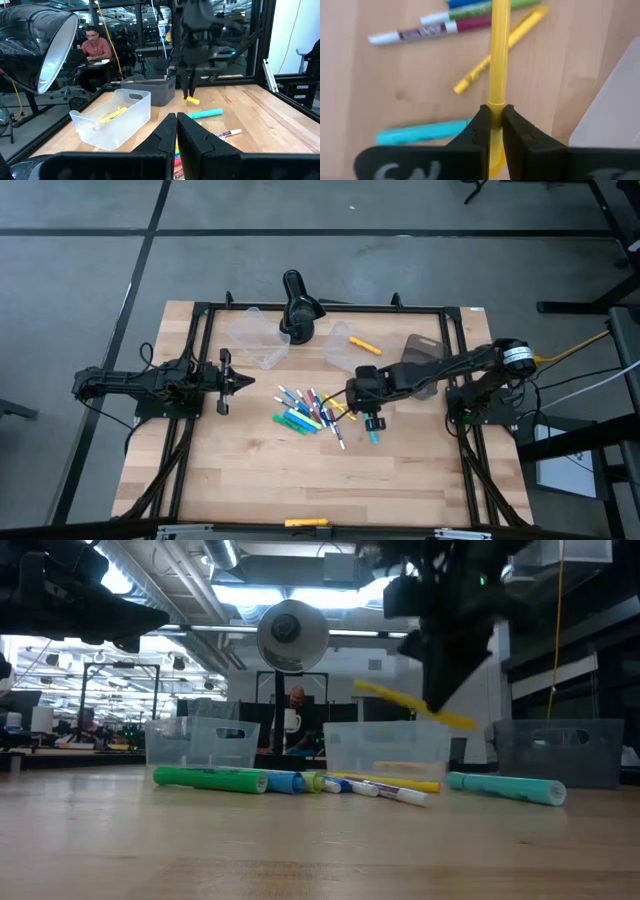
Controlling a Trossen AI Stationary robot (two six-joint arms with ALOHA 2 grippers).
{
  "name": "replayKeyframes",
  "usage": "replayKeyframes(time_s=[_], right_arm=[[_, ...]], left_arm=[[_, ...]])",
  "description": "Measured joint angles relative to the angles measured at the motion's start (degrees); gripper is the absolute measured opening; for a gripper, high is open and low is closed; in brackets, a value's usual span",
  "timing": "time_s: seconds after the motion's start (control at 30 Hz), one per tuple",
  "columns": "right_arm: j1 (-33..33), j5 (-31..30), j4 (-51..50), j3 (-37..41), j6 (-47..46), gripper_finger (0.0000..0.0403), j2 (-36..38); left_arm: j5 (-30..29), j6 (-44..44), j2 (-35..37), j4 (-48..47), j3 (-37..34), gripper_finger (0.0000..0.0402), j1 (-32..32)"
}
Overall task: Pick & Place Markers
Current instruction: Put the right yellow pen in the gray bin
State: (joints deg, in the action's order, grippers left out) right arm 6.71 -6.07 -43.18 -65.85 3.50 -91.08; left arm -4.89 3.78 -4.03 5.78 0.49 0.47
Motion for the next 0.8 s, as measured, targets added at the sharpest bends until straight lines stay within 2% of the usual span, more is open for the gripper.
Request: replayKeyframes(time_s=[0.1, 0.3, 0.5, 0.7, 0.8], right_arm=[[1.12, -0.09, -1.55, -2.38, -2.03, 0.0030, 0.06], [3.31, -0.15, -3.24, -6.69, -4.40, 0.0002, 0.06], [4.10, -0.18, -3.88, -7.49, -4.85, 0.0013, 0.10], [3.99, -0.43, -3.75, -7.49, -4.17, 0.0003, 0.10], [3.58, -2.84, -2.71, -7.49, -2.48, 0.0013, -0.26]], left_arm=[[0.00, -0.01, 0.00, 0.00, -0.02, 0.0008, 0.00], [0.00, -0.01, 0.00, 0.00, -0.02, 0.0011, 0.00], [0.00, 0.00, 0.01, 0.00, -0.02, 0.0012, 0.00], [0.00, -0.01, 0.00, 0.00, -0.01, 0.0008, 0.00], [0.00, 0.02, 0.02, 0.00, -0.02, 0.0009, 0.00]])
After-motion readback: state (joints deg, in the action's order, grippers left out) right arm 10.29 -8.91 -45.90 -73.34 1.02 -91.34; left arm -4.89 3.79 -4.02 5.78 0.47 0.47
